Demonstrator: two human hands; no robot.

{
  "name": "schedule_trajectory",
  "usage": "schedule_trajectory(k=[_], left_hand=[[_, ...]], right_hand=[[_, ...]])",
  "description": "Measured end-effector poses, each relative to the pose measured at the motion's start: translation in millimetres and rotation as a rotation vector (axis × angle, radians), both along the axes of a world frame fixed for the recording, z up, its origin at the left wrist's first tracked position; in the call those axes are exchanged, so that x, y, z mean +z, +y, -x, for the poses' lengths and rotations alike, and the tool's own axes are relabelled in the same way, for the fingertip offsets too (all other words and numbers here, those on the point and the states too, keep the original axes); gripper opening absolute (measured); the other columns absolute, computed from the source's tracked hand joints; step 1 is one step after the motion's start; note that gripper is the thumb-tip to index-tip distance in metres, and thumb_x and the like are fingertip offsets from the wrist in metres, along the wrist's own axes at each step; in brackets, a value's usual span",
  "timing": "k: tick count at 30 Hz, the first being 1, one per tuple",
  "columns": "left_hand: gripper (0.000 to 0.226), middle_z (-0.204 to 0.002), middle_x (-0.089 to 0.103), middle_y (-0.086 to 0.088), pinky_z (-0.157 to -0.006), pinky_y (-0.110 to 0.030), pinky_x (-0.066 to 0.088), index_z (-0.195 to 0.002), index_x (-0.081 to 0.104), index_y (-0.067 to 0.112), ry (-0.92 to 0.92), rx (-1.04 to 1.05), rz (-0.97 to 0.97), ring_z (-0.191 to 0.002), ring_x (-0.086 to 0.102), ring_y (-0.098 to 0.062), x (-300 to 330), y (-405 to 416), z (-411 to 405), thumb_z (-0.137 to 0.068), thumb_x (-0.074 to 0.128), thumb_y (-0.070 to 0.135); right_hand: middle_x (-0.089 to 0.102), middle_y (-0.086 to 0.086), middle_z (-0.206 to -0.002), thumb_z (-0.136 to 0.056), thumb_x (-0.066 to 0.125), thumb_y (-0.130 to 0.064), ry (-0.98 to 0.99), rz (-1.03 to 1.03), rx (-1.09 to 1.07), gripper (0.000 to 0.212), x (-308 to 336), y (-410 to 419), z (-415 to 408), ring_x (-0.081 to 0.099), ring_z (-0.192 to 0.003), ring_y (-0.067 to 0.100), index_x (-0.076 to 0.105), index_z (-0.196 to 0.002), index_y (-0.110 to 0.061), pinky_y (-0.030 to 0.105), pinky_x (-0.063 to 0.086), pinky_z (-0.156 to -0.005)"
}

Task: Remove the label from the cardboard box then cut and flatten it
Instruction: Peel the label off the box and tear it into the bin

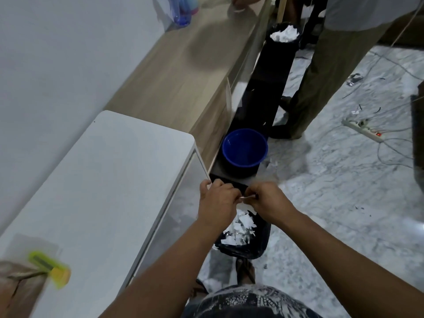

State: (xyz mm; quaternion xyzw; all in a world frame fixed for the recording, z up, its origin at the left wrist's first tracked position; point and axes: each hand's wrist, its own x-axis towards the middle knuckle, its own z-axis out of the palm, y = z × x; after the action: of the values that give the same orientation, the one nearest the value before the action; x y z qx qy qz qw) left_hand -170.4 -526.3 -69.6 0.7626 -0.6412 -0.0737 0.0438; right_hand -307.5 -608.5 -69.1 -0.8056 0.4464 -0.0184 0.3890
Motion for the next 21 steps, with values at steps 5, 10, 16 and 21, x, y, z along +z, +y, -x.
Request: schedule_trajectory(k=[5, 10, 16, 21], left_hand=[[0.017, -0.088, 0.067, 0.013, -0.099, -0.039, 0.012, -0.104, 0.072, 0.04, 0.031, 0.066, -0.163, -0.104, 0.052, -0.013, -3.0, -7.3, -3.5, -0.093, 0.06, 0.04], [0.017, -0.095, 0.066, 0.012, -0.1, -0.04, 0.013, -0.104, 0.071, 0.04, 0.054, 0.095, -0.192, -0.102, 0.055, -0.013, -7.3, -11.5, -9.1, -0.089, 0.062, 0.039], [0.027, -0.115, 0.061, 0.009, -0.101, -0.043, 0.02, -0.116, 0.069, 0.038, 0.03, 0.076, -0.242, -0.114, 0.048, -0.018, -9.5, -6.1, -12.1, -0.09, 0.061, 0.037], [0.029, -0.117, 0.066, 0.007, -0.099, -0.041, 0.028, -0.117, 0.069, 0.037, 0.082, 0.122, -0.253, -0.115, 0.05, -0.021, -14.2, 1.4, -21.2, -0.089, 0.062, 0.039]], right_hand=[[0.063, 0.005, -0.106, -0.089, 0.065, -0.015, 0.078, 0.099, 0.1, 0.02, -14.7, 6.8, -5.3, 0.061, -0.1, 0.024, 0.073, -0.107, -0.015, 0.033, 0.049, -0.083], [0.067, 0.006, -0.111, -0.088, 0.06, -0.014, 0.132, 0.107, 0.116, 0.022, -15.6, 2.9, -9.7, 0.062, -0.102, 0.025, 0.067, -0.109, -0.018, 0.039, 0.053, -0.084], [0.067, 0.003, -0.109, -0.086, 0.063, -0.021, 0.153, 0.126, 0.151, 0.026, -20.1, 3.8, -11.5, 0.063, -0.1, 0.024, 0.069, -0.111, -0.02, 0.035, 0.051, -0.08], [0.066, 0.005, -0.099, -0.086, 0.064, -0.026, 0.181, 0.103, 0.155, 0.019, -26.1, 5.3, -7.0, 0.063, -0.09, 0.026, 0.07, -0.104, -0.02, 0.036, 0.051, -0.071]])
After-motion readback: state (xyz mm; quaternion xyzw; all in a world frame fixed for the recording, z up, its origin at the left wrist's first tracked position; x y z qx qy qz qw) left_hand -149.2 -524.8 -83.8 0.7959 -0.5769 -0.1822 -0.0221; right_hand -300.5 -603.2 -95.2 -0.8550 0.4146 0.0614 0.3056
